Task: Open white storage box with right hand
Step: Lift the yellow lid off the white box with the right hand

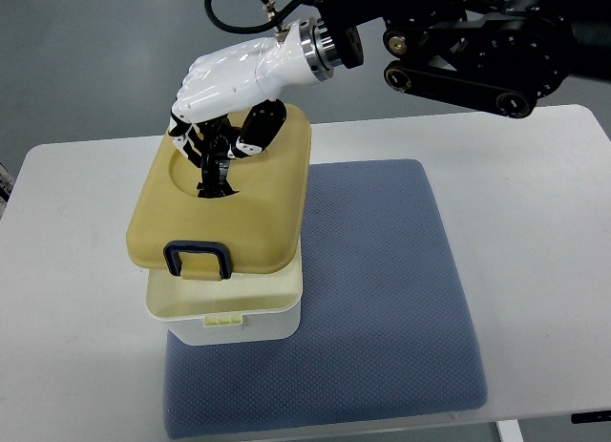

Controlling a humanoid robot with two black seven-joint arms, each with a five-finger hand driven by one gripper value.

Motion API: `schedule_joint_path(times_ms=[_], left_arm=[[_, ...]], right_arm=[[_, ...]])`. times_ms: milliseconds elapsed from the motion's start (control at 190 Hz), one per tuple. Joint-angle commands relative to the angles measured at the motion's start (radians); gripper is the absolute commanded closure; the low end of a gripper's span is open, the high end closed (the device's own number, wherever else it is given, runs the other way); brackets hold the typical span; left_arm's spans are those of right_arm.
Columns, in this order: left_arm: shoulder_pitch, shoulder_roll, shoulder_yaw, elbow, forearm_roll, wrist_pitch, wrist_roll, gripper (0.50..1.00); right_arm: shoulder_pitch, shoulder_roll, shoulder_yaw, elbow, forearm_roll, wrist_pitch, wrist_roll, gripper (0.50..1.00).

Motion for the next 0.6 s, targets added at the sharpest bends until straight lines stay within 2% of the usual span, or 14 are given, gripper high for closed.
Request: schedule_joint_path(times_ms=[0, 158, 305, 594], left_arm=[[0.0, 0.0, 0.0, 0.0, 0.0, 0.0, 0.0, 0.5], [0.001, 0.0, 0.0, 0.0, 0.0, 0.0, 0.0, 0.5], [0.001, 0.0, 0.0, 0.0, 0.0, 0.0, 0.0, 0.5], [0.0, 0.0, 0.0, 0.0, 0.0, 0.0, 0.0, 0.5]], right_arm=[[-0.029, -0.061, 0.029, -0.002, 0.0, 0.0, 0.0, 1.0], [-0.08, -0.176, 0.043, -0.003, 0.0, -0.005, 0.0, 1.0], [-0.156, -0.278, 0.043, -0.017, 0.0, -0.049, 0.0, 1.0], [-0.296, -0.37, 0.043, -0.037, -0.002, -0.126, 0.0, 1.0]])
